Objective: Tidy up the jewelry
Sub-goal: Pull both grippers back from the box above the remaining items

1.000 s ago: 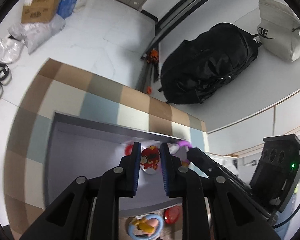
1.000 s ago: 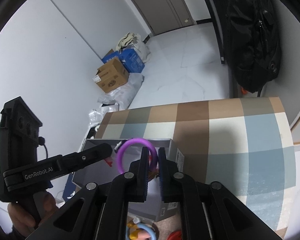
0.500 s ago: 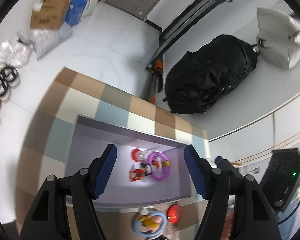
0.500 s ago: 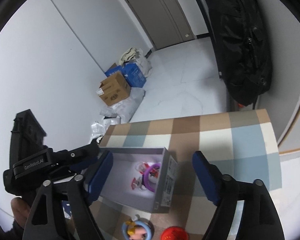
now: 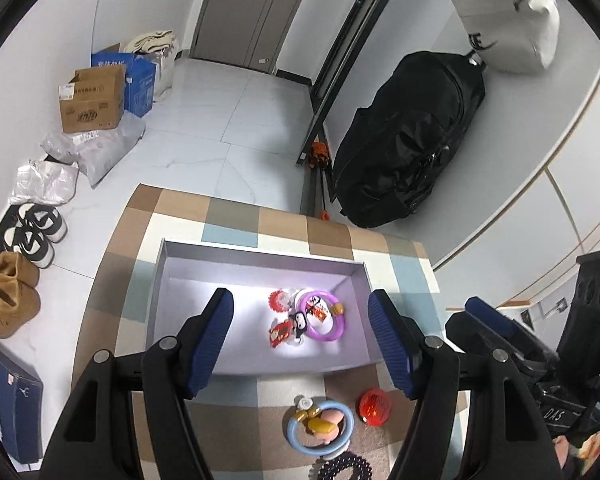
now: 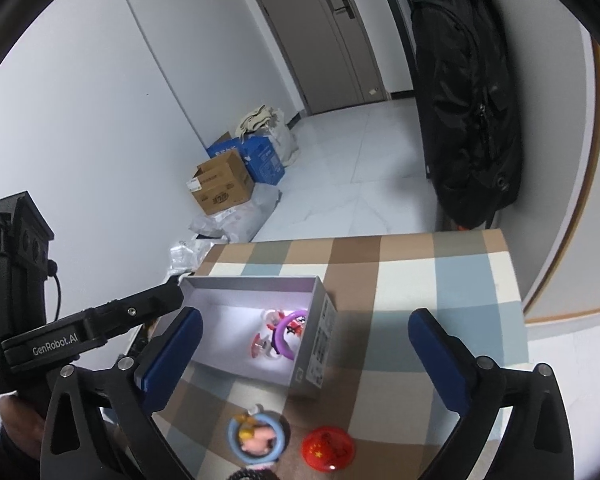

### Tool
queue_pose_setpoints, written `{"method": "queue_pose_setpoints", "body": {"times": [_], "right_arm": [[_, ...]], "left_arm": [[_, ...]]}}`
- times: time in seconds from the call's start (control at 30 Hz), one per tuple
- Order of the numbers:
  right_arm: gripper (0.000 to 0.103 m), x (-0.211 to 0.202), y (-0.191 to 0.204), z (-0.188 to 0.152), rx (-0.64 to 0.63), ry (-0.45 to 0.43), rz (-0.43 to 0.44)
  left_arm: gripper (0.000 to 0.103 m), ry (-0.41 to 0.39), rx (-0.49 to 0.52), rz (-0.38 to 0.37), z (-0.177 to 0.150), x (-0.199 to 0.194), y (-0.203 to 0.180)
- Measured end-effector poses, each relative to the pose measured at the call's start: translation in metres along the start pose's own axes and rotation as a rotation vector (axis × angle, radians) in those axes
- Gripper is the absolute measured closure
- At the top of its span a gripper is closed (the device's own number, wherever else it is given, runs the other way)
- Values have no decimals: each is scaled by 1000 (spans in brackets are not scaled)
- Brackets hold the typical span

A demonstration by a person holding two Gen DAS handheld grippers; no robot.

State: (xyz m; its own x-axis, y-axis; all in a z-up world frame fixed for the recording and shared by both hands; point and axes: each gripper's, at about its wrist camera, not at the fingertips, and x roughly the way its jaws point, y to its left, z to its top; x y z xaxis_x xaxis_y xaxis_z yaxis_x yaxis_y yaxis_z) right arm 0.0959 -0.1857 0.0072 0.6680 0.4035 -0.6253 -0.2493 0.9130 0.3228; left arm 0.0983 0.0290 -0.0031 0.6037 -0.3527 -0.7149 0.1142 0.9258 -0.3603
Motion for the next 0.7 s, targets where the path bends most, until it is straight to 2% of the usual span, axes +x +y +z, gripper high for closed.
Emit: {"method": "queue_pose_setpoints", "body": {"times": [0.33, 0.47, 0.6, 0.7], "right_arm": [[0, -24, -3, -22, -8, -30, -26], [0, -33, -2, -31, -31, -34, -42], [0, -40, -2, -38, -44, -35, -54], [0, -45, -2, -45, -48, -26, -59]], "left_arm": [[36, -25, 39, 89, -27, -11, -5], [34, -20, 52, 103, -37, -15, -7], [22, -22, 45, 111, -46, -20, -6], [22, -15, 53, 110, -56, -22, -7]]}}
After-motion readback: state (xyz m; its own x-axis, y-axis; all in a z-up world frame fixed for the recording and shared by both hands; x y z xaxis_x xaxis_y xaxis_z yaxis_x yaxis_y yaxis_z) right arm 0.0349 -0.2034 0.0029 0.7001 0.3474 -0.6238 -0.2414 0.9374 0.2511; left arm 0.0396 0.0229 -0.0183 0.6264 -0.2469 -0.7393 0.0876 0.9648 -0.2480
